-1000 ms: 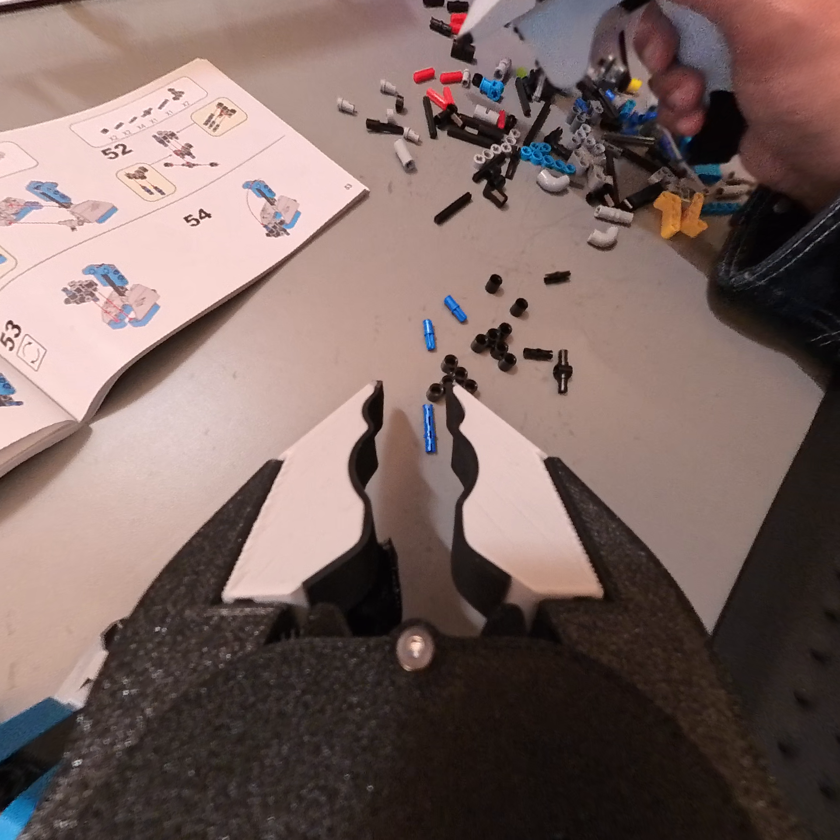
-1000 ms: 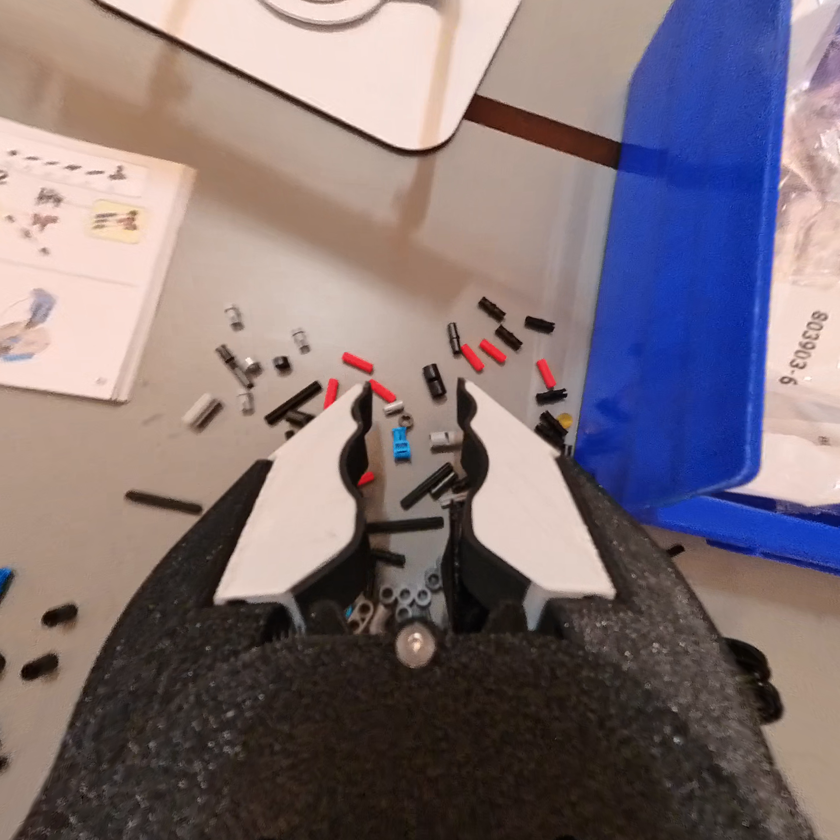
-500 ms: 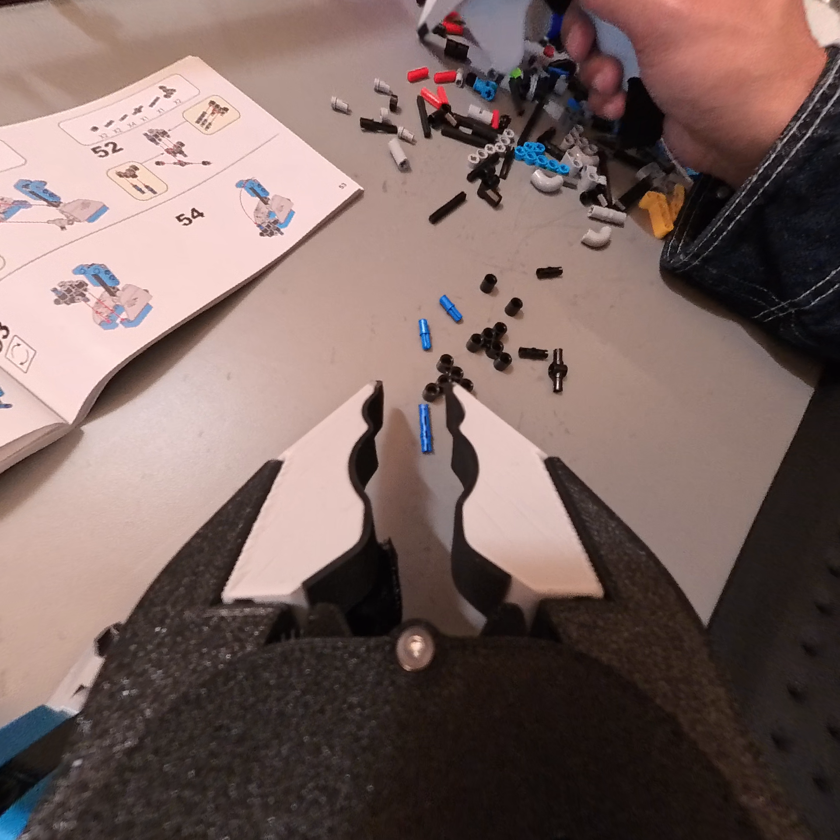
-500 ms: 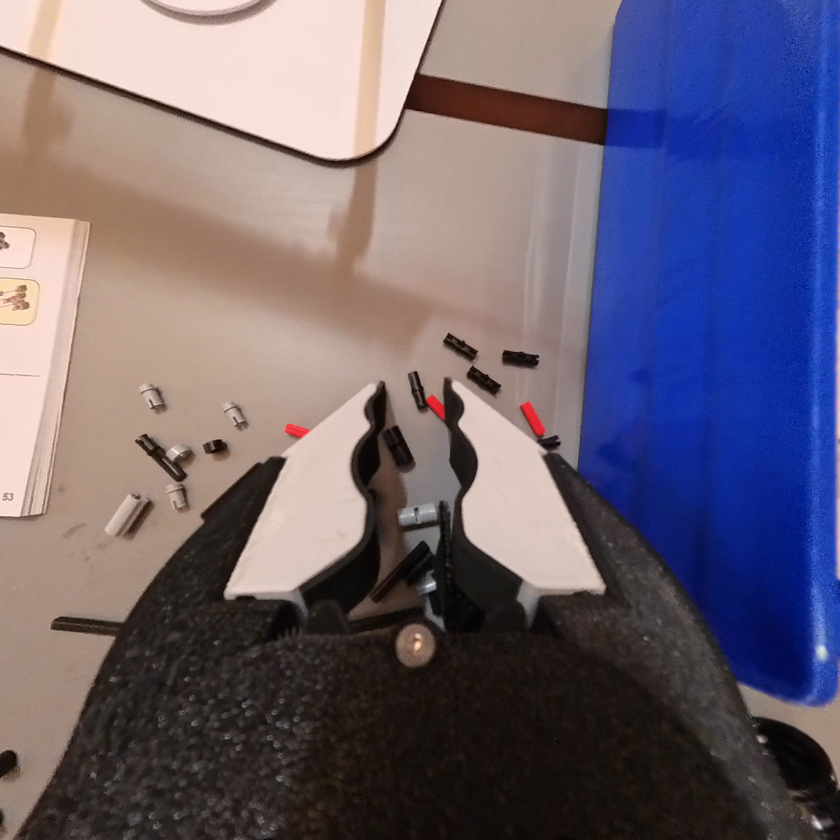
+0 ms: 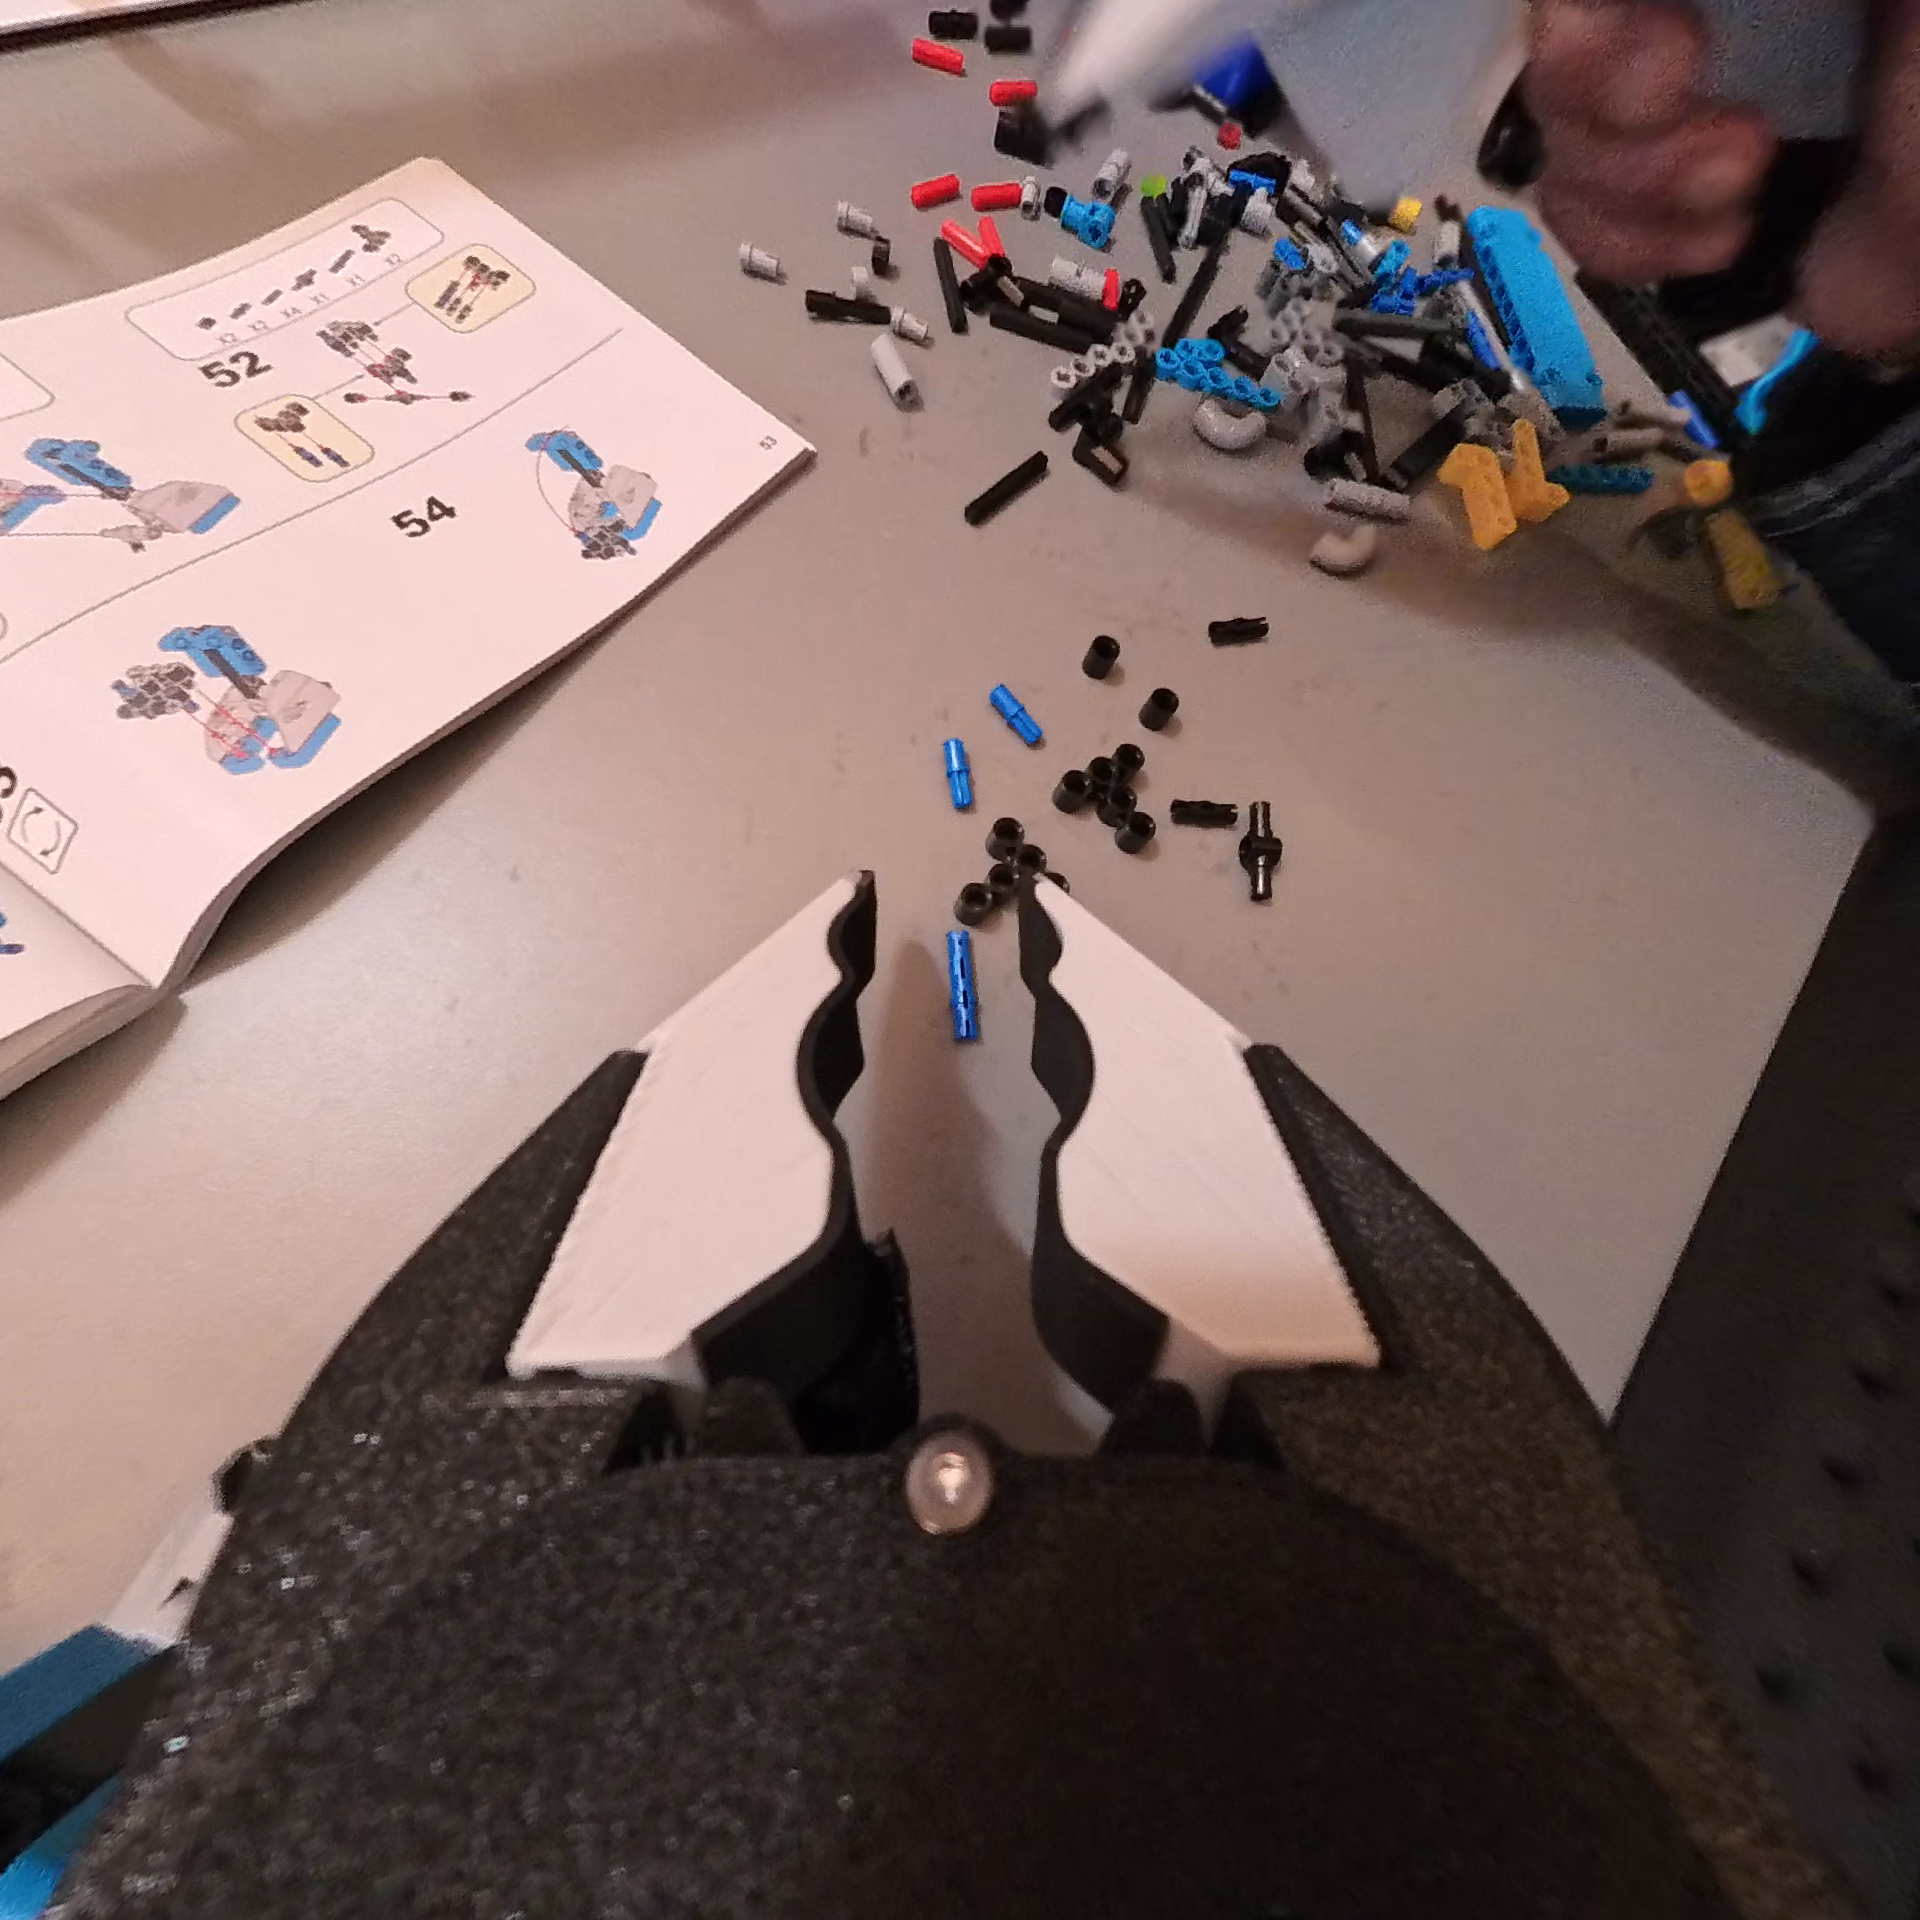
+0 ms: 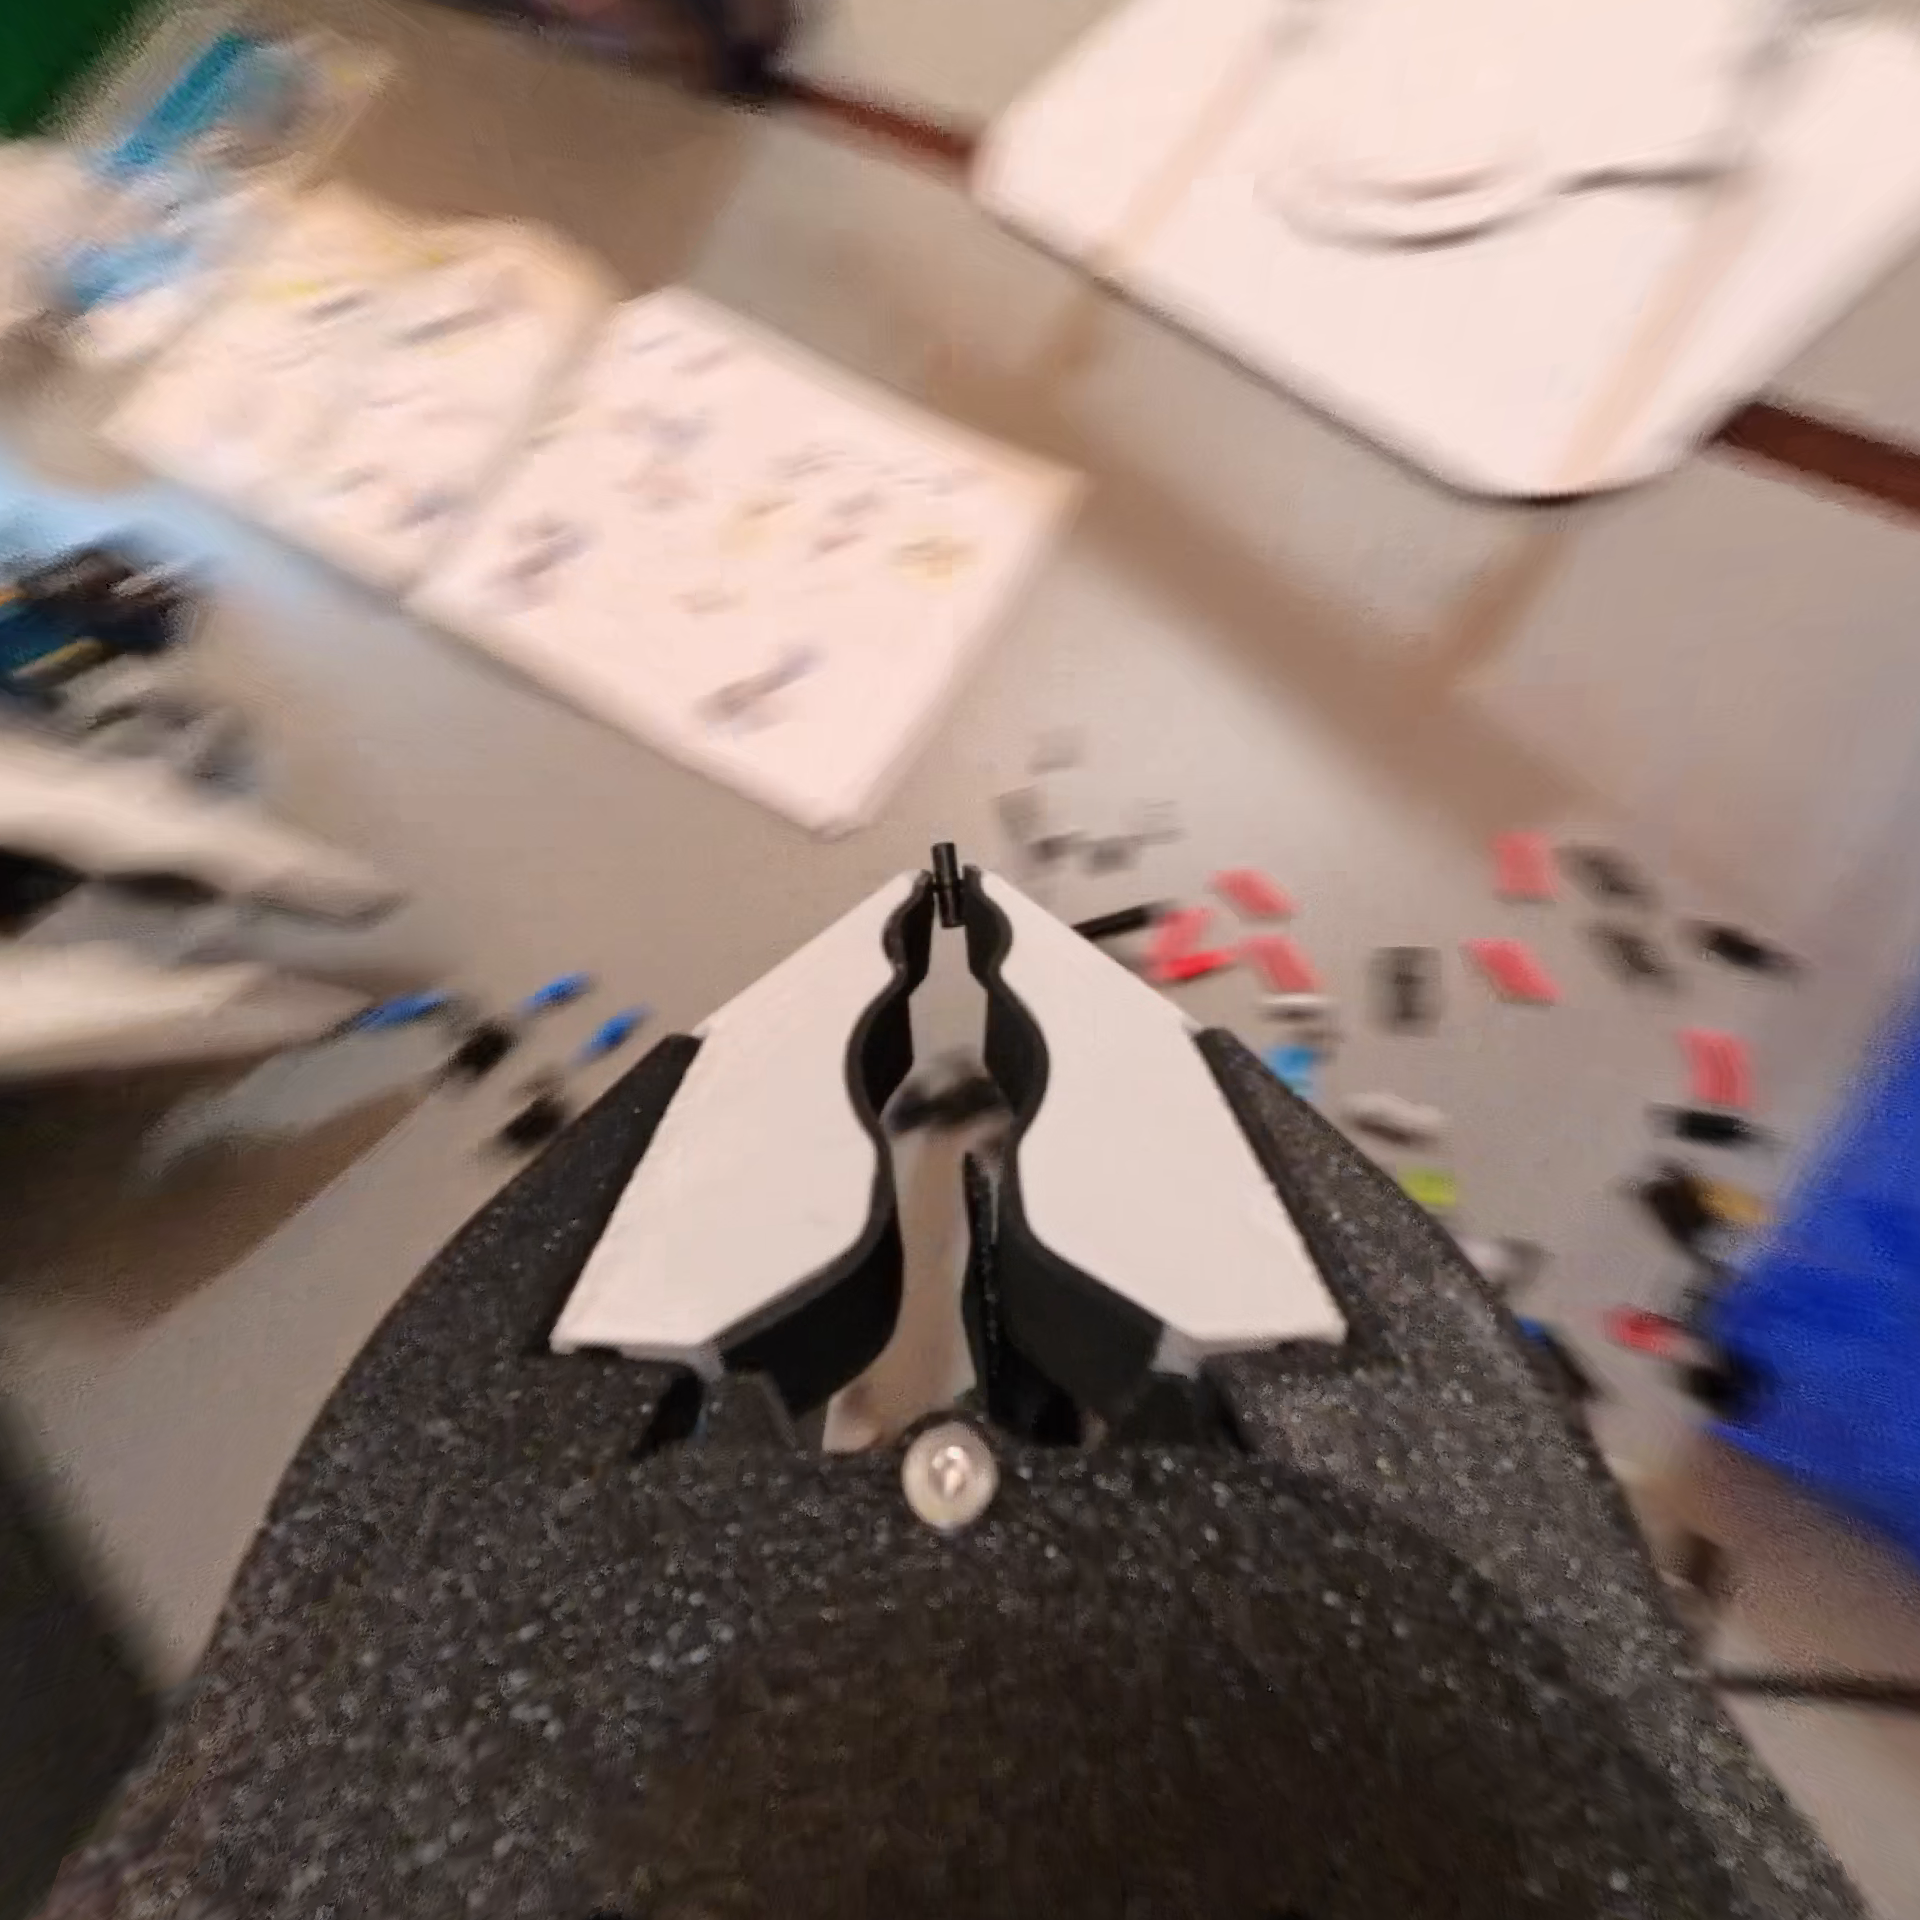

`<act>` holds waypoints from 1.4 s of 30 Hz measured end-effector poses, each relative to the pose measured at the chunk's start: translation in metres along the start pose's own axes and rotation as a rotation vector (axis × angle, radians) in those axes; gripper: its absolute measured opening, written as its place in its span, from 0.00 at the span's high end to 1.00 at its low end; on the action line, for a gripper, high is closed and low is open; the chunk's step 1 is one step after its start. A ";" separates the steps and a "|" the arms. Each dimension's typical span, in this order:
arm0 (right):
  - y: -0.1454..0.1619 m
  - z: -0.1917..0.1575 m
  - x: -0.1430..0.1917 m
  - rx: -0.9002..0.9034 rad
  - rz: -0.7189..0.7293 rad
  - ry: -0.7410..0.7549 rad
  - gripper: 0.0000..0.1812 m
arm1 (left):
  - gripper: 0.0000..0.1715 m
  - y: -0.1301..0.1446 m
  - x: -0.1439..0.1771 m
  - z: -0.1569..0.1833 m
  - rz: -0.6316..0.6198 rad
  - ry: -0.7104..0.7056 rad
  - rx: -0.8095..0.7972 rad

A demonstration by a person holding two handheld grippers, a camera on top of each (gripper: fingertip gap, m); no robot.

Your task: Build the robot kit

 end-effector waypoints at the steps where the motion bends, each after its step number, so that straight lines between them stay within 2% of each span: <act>1: 0.009 -0.022 0.006 0.051 -0.046 -0.147 0.97 | 0.84 0.000 0.000 0.000 -0.001 0.001 0.001; 3: 0.032 -0.059 0.017 0.161 -0.134 -0.348 0.97 | 0.84 0.000 0.000 0.000 -0.002 0.000 0.000; 4: 0.043 -0.071 0.021 0.212 -0.162 -0.385 0.97 | 0.84 0.000 0.000 0.001 -0.003 0.001 -0.001; 7: 0.061 -0.079 0.018 0.264 -0.195 -0.256 0.97 | 0.84 0.000 -0.001 0.001 -0.004 -0.001 -0.002; 10: 0.069 -0.079 0.009 0.267 -0.200 -0.202 0.97 | 0.84 0.000 -0.001 0.002 -0.004 -0.003 -0.006; 15: 0.081 -0.084 -0.009 0.298 -0.289 -0.221 0.97 | 0.84 0.001 -0.001 0.002 -0.007 -0.011 -0.010; 17: 0.080 -0.084 -0.010 0.308 -0.276 -0.207 0.97 | 0.84 0.001 -0.001 0.002 -0.007 -0.012 -0.009; 19: 0.077 -0.080 -0.007 0.306 -0.272 -0.193 0.91 | 0.84 0.001 -0.001 0.002 -0.006 -0.010 -0.008; 20: 0.072 -0.076 -0.002 0.297 -0.244 -0.180 0.86 | 0.84 0.001 -0.001 0.002 -0.006 -0.009 -0.008; 22: 0.055 -0.065 0.009 0.243 -0.164 -0.157 0.84 | 0.84 0.001 -0.001 0.002 -0.007 -0.007 -0.009; 24: 0.036 -0.042 0.018 0.172 -0.078 -0.032 0.82 | 0.84 0.001 -0.001 0.002 -0.007 -0.004 -0.008; 28: 0.007 0.019 0.013 0.044 0.034 0.443 0.82 | 0.84 0.001 -0.001 0.002 -0.009 0.001 -0.005; 31: -0.003 0.055 -0.006 -0.019 -0.022 0.723 0.76 | 0.84 0.001 -0.001 0.002 -0.010 -0.001 -0.005; 36: -0.011 0.092 -0.032 -0.076 -0.098 0.755 0.76 | 0.84 0.001 -0.001 0.001 -0.009 -0.003 -0.003; 40: -0.008 0.104 -0.035 -0.255 -0.040 0.646 0.80 | 0.84 0.001 -0.001 0.001 -0.007 0.005 0.002; 42: -0.002 0.107 -0.035 -0.312 -0.020 0.638 0.81 | 0.84 0.001 -0.001 0.002 -0.007 0.005 -0.001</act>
Point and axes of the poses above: each gripper's, where its closed fingertips meet, x back along the fingers, y out of its underside, z = x × y across the jaws, the point moved 8 cm from there along x, back along the fingers
